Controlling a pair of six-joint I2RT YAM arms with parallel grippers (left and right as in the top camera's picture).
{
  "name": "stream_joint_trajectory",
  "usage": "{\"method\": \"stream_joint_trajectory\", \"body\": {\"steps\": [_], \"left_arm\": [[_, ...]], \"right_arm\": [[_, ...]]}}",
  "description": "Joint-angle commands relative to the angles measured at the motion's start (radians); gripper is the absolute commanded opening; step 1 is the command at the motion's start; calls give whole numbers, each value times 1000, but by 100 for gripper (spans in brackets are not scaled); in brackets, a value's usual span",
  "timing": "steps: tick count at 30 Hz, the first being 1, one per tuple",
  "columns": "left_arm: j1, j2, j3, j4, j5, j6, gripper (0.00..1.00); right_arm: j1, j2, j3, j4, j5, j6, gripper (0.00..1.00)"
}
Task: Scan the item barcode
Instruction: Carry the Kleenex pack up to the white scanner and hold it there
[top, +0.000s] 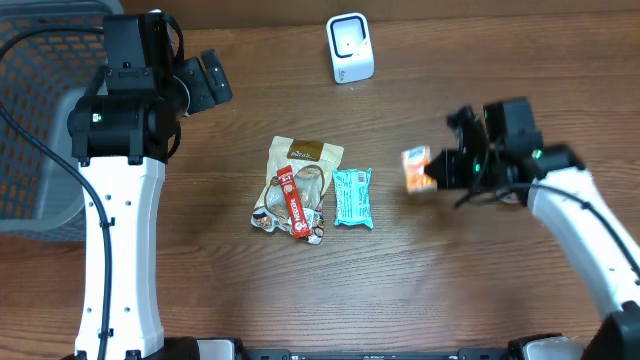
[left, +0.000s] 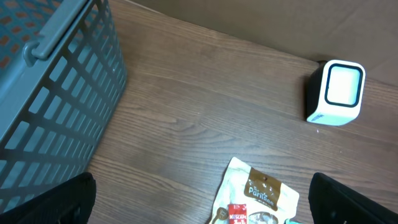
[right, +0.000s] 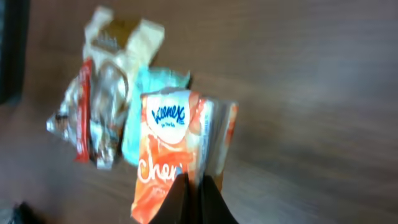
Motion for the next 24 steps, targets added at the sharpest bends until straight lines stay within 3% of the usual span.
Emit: {"method": "stream_joint_trajectory", "body": {"steps": [1, 5, 10, 24], "left_arm": [[0, -15, 16, 3, -2, 19, 100], [0, -15, 16, 4, -2, 19, 100], [0, -15, 16, 3, -2, 19, 100], [0, -15, 16, 4, -2, 19, 100]], "right_arm": [[18, 14, 267, -137, 150, 2, 3], [25, 111, 610, -368, 207, -26, 3], [43, 265, 912, -461, 216, -176, 3], [230, 551, 961, -11, 670, -496, 4]]}}
